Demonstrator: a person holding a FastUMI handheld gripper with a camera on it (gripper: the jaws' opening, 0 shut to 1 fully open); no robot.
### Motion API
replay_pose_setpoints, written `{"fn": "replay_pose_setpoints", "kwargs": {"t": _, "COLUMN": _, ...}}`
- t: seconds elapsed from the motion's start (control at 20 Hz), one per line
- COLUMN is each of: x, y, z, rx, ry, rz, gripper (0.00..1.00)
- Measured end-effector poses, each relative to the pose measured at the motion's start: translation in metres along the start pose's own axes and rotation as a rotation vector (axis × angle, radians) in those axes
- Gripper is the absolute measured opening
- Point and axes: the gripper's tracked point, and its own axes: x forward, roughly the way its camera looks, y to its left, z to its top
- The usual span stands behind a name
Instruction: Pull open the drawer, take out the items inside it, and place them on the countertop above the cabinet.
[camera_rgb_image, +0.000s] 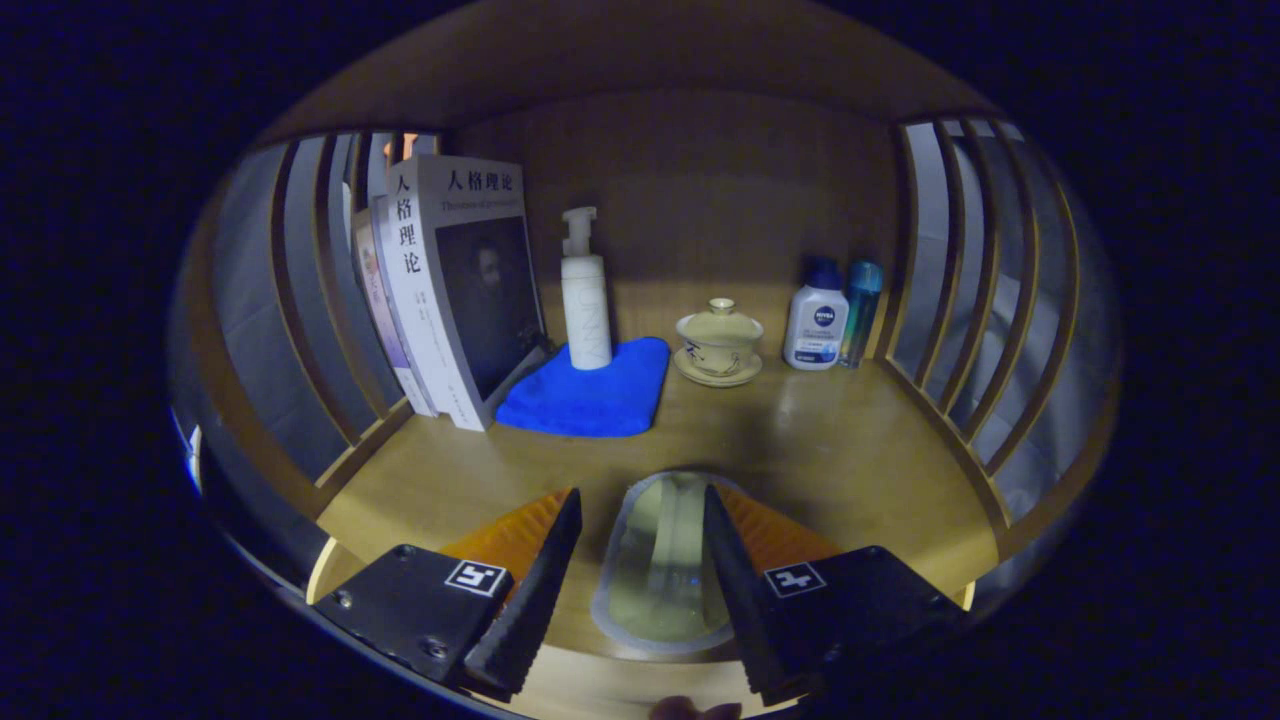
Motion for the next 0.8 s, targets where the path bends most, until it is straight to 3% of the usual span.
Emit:
{"fn": "replay_pose_setpoints", "kwargs": {"t": 0.15, "x": -0.024, "y": -0.007, "z": 0.012, "rx": -0.042, "ry": -0.100, "rz": -0.024, "gripper": 0.79}}
{"fn": "replay_pose_setpoints", "kwargs": {"t": 0.4, "x": -0.101, "y": 0.003, "z": -0.014, "rx": -0.099, "ry": -0.269, "rz": 0.003, "gripper": 0.80}}
{"fn": "replay_pose_setpoints", "kwargs": {"t": 0.45, "x": -0.120, "y": 0.008, "z": -0.023, "rx": -0.106, "ry": -0.312, "rz": 0.012, "gripper": 0.80}}
{"fn": "replay_pose_setpoints", "kwargs": {"t": 0.6, "x": -0.179, "y": 0.028, "z": -0.065, "rx": -0.096, "ry": -0.408, "rz": 0.064, "gripper": 1.00}}
{"fn": "replay_pose_setpoints", "kwargs": {"t": 0.8, "x": -0.235, "y": 0.039, "z": -0.131, "rx": -0.083, "ry": -0.478, "rz": 0.075, "gripper": 1.00}}
